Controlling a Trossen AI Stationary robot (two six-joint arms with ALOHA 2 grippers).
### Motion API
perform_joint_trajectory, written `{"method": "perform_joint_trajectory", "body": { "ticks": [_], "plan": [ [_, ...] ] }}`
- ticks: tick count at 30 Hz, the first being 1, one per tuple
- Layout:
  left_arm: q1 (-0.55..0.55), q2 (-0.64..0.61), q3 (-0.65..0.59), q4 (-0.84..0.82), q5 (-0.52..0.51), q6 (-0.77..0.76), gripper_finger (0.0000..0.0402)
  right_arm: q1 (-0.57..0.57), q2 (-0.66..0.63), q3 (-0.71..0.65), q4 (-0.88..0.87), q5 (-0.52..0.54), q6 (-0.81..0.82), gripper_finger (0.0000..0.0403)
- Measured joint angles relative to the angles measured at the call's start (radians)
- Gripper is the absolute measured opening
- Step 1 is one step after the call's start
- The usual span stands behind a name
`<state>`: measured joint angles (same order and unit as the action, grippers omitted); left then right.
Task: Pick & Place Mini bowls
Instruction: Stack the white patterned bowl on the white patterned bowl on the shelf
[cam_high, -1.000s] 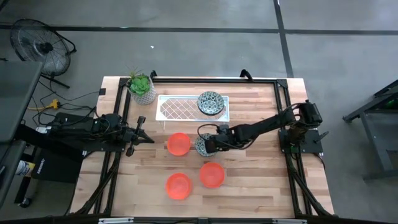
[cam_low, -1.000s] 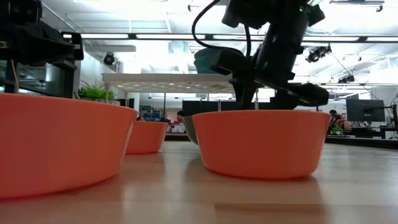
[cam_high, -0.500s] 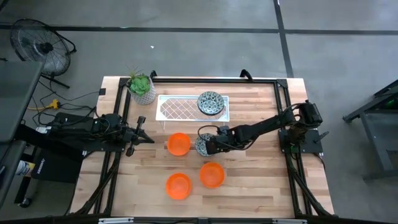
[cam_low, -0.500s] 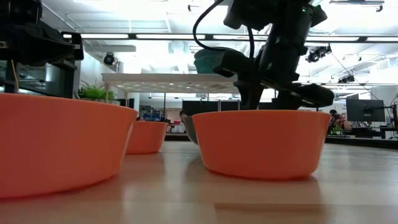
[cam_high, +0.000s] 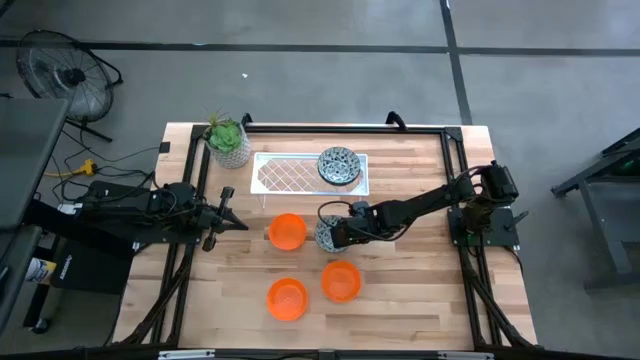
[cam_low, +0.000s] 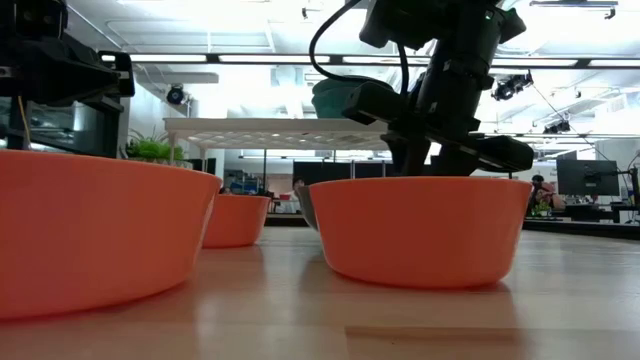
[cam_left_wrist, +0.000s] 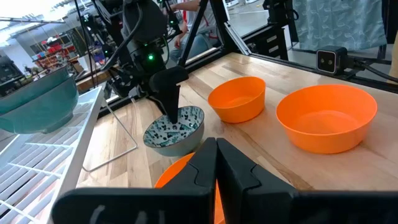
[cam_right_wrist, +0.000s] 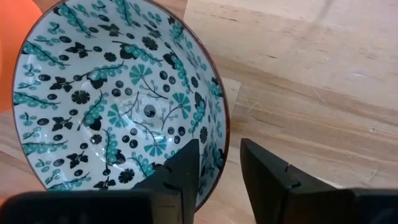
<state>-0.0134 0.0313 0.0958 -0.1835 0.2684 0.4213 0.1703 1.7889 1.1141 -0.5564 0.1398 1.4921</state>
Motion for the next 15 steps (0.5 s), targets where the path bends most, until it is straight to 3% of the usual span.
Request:
{"method": "perform_joint_trajectory", "body": {
  "ticks": [15],
  "plan": [
    [0.000, 0.000, 0.000, 0.000, 0.000, 0.000, 0.0000, 0.000, 0.000, 0.000, 0.000, 0.000, -0.012, 0.0037]
  ]
}}
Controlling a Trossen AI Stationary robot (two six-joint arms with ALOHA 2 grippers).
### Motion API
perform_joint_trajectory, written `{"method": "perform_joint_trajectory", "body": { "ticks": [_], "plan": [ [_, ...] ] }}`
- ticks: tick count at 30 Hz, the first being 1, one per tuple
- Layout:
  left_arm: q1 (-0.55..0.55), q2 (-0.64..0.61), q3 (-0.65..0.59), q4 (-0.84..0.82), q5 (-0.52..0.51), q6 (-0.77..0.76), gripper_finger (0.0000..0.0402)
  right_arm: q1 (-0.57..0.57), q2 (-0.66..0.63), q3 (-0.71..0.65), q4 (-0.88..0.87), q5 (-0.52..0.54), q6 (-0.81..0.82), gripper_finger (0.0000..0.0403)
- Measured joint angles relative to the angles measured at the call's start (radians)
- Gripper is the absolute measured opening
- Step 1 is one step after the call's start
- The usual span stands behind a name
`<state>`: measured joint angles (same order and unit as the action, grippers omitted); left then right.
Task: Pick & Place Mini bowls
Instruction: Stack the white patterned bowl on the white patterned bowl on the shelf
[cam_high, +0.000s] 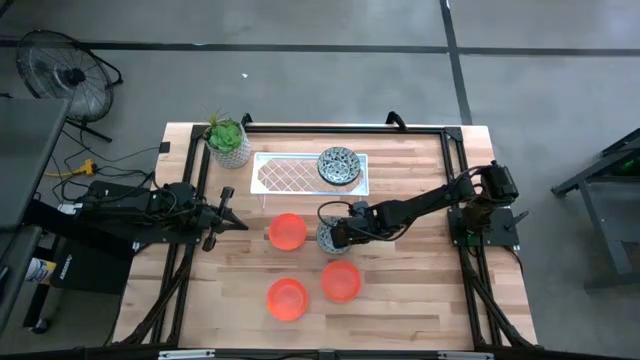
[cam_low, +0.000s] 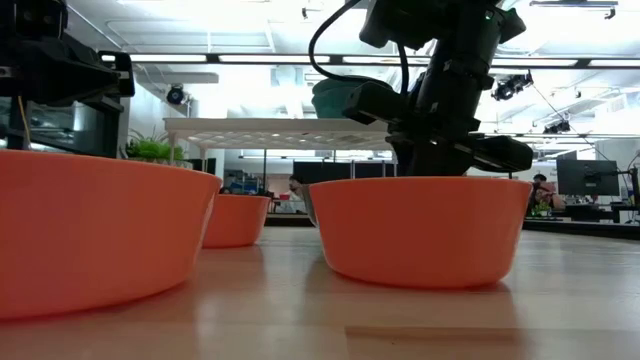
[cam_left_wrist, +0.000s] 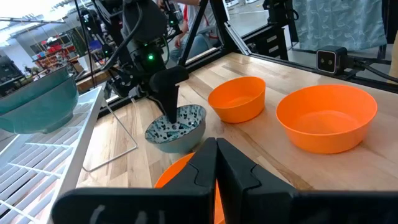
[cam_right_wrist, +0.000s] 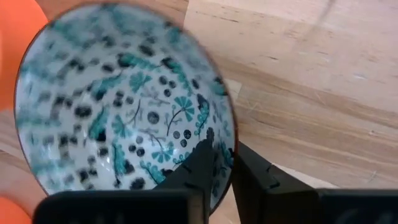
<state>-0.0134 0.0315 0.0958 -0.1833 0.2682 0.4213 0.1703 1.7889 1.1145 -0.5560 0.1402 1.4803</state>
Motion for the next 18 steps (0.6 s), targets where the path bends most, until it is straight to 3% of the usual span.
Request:
{"method": "perform_joint_trajectory", "body": {
  "ticks": [7, 18],
  "plan": [
    [0.000, 0.000, 0.000, 0.000, 0.000, 0.000, 0.0000, 0.000, -0.002, 0.002, 0.009, 0.006, -0.003, 0.0008],
    [0.000, 0.000, 0.000, 0.000, 0.000, 0.000, 0.0000, 0.000, -0.002, 0.002, 0.019, -0.001, -0.016, 0.0006]
  ]
}}
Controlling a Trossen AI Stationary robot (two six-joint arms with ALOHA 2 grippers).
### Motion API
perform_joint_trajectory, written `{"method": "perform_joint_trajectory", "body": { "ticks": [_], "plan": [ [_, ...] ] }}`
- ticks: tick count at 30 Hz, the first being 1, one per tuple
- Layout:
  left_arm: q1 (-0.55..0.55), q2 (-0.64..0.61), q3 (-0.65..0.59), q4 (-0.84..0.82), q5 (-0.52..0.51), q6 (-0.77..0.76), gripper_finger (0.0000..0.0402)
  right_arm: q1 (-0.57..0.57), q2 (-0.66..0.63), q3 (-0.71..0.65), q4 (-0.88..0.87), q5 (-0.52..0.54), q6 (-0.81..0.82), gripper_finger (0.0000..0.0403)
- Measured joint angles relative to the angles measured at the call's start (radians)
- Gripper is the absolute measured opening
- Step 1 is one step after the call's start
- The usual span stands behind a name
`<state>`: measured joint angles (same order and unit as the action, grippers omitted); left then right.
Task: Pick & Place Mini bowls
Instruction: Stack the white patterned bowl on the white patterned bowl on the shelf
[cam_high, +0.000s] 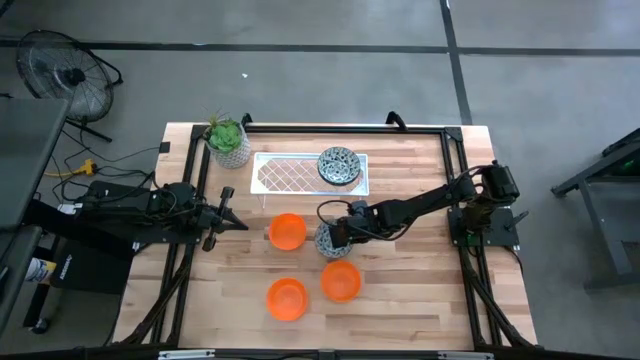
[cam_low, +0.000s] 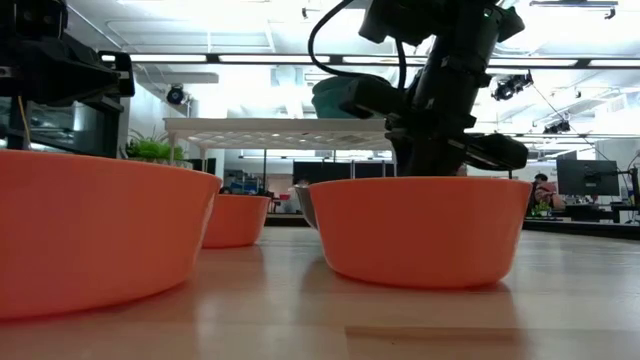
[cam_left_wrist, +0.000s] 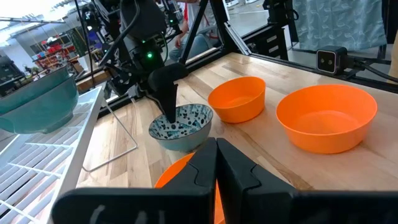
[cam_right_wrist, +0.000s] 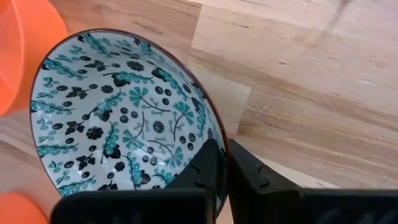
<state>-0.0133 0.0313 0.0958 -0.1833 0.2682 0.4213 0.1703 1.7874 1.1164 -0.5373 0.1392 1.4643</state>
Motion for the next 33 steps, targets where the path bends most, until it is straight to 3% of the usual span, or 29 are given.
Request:
{"method": "perform_joint_trajectory", "body": {
  "ticks": [33],
  "plan": [
    [0.000, 0.000, 0.000, 0.000, 0.000, 0.000, 0.0000, 0.001, -0.001, -0.002, 0.035, -0.004, -0.049, 0.0001]
  ]
}}
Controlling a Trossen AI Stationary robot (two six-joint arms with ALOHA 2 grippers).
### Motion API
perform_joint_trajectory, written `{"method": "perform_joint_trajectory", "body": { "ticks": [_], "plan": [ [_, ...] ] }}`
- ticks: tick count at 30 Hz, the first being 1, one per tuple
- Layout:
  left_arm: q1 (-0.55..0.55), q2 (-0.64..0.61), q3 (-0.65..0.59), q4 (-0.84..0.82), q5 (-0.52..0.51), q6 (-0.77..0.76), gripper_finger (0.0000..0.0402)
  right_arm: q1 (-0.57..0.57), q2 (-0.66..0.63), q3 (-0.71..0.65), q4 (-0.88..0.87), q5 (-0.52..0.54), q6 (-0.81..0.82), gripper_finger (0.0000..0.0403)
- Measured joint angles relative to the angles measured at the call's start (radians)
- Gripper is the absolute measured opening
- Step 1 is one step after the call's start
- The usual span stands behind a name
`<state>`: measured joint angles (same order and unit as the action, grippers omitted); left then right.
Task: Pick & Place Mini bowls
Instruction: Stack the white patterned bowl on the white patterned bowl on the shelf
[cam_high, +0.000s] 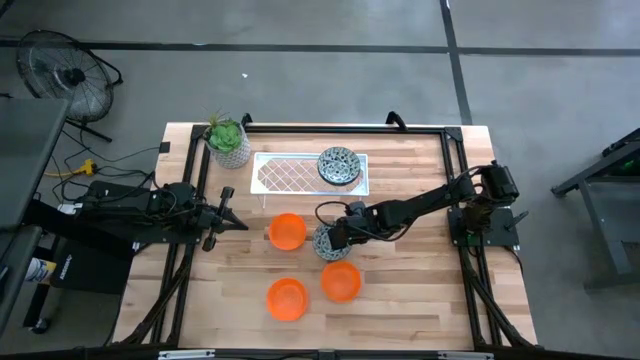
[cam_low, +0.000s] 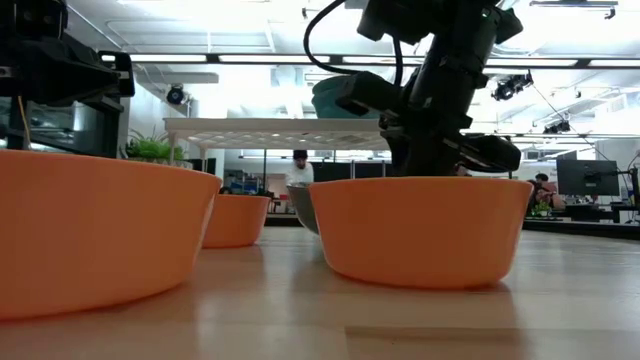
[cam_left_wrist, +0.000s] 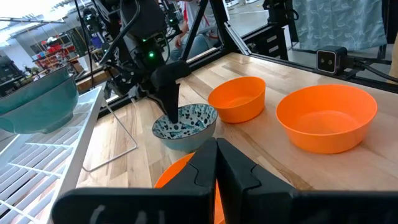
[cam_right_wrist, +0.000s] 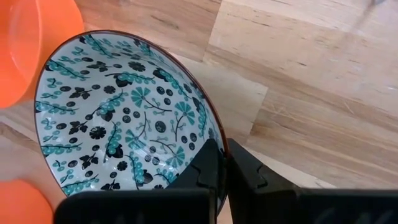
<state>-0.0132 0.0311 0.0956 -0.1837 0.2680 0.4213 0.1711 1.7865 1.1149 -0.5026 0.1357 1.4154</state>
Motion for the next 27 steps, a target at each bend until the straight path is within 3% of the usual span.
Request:
{"method": "perform_joint_trajectory", "body": {
  "ticks": [27],
  "plan": [
    [0.000, 0.000, 0.000, 0.000, 0.000, 0.000, 0.0000, 0.008, -0.008, 0.001, 0.046, -0.006, -0.047, 0.0000]
  ]
}}
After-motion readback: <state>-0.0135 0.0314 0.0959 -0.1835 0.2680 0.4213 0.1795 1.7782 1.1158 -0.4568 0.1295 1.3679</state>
